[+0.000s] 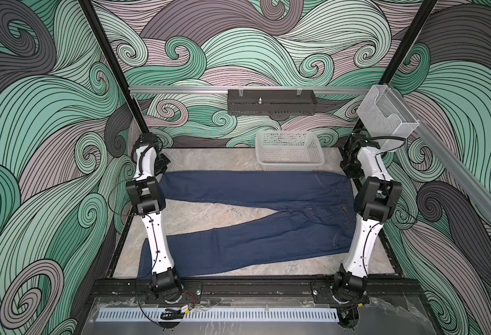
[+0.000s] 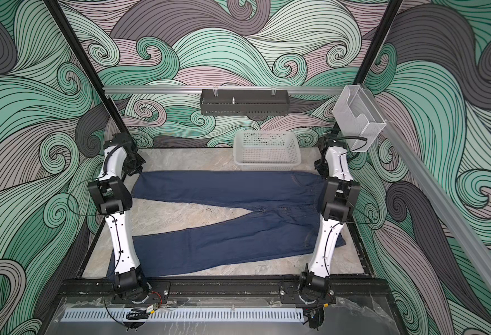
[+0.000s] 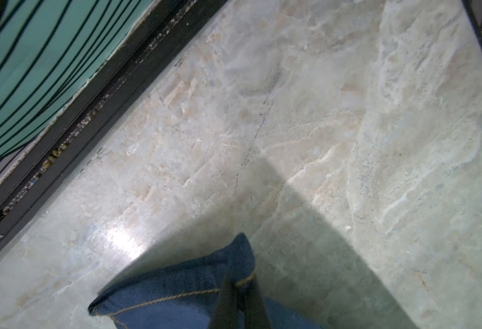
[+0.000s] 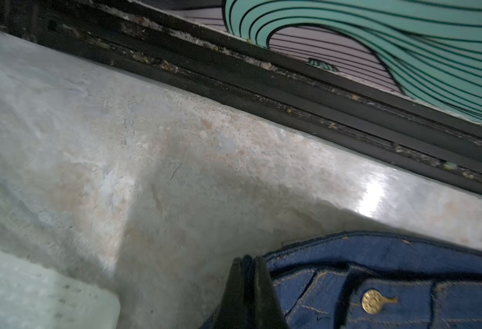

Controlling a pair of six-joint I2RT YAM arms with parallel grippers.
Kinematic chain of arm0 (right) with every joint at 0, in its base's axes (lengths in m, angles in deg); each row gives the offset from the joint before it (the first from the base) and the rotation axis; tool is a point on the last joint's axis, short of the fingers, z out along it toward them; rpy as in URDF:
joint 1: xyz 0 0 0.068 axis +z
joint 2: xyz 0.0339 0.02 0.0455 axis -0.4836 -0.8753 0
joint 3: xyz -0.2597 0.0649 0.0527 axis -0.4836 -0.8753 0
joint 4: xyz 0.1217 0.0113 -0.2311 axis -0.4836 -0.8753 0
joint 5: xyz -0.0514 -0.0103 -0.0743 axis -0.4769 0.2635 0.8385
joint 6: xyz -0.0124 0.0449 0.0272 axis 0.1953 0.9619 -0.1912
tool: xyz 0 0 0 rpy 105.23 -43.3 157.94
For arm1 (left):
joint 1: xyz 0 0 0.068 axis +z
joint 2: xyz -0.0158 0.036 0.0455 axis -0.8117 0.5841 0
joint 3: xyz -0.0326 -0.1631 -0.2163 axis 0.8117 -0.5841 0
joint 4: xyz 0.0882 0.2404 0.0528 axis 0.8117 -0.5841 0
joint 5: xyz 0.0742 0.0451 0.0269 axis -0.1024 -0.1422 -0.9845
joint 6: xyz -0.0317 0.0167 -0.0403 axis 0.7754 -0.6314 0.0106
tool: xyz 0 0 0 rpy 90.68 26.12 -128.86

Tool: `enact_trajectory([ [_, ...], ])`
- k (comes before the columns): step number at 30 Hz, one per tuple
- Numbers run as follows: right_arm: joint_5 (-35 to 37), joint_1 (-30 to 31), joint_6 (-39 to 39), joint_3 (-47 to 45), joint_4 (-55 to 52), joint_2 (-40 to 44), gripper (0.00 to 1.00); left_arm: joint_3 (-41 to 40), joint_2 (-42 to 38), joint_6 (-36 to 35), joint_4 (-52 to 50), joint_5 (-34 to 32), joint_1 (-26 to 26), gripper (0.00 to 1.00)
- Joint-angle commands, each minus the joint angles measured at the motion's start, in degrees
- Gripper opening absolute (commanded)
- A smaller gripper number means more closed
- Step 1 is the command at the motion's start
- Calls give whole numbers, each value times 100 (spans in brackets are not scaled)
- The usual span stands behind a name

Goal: Fold and stack the trousers
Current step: Fold the trousers at the center of the table.

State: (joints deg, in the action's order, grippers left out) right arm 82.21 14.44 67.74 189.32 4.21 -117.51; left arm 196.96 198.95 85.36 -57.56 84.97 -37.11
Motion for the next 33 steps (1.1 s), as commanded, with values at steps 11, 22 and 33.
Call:
enact_trajectory([
  [11, -150, -379, -37, -2040, 1015, 1384, 0, -471, -926, 177, -373, 204, 468, 0],
  [22, -355, -172, 749, -1499, 1886, 1332, 0, 642, -291, 214, 639, 1188, 541, 0],
  [33, -360, -153, 1086, -462, 2167, 802, 0, 1320, 132, 1202, 2175, 1804, 576, 0],
])
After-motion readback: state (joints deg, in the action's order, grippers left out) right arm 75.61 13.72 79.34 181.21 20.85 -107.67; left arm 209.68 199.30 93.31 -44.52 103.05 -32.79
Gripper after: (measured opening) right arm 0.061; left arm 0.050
